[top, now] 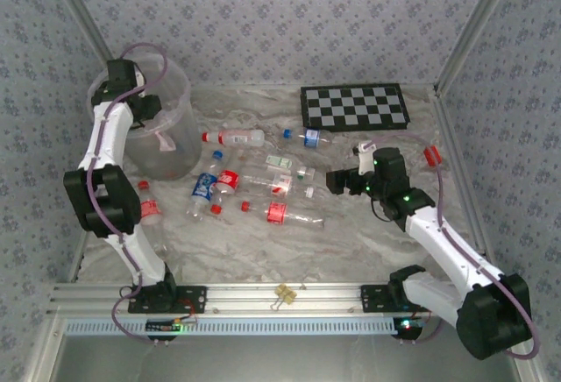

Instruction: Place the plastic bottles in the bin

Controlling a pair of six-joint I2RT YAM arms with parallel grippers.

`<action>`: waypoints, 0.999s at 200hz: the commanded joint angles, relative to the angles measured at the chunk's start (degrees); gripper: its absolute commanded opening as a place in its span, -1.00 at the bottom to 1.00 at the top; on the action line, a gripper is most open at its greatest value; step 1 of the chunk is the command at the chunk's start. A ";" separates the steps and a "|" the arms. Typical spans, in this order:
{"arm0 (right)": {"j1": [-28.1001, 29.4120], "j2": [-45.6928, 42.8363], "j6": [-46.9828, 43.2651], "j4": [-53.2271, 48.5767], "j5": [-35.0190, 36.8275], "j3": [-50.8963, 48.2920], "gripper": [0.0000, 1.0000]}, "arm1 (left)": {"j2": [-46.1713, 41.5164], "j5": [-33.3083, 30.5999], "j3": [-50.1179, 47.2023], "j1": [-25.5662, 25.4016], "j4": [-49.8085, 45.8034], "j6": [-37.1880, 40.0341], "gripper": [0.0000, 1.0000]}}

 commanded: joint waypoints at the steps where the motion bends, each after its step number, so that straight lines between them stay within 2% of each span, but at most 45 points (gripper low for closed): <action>1: 0.31 -1.59 -0.13 -0.92 1.51 0.91 0.99 | -3.34 -2.70 1.25 0.09 -0.58 -0.03 0.45; 36: 0.46 -1.64 -0.44 -1.20 1.76 0.91 0.99 | -4.66 -3.82 3.10 0.09 -2.55 1.62 0.63; 80: 1.28 -0.95 -1.67 -1.58 2.62 0.91 0.99 | -6.94 -6.45 4.04 0.07 -3.96 3.06 0.66; 110: 1.93 -0.17 -2.99 -2.47 3.17 1.44 1.00 | -8.53 -7.63 4.69 0.07 -4.31 3.62 0.48; 141: 2.61 1.12 -3.52 -2.24 2.88 1.83 0.99 | -6.33 -4.91 6.23 0.09 -6.15 3.20 0.26; 179: 3.07 0.62 -4.64 -3.76 3.48 2.23 1.00 | -7.06 -2.58 3.81 0.03 -4.00 1.05 0.22; 200: 3.13 -0.13 -5.97 -4.90 4.13 2.52 1.00 | -7.70 -2.57 4.64 -0.17 -4.68 0.95 0.27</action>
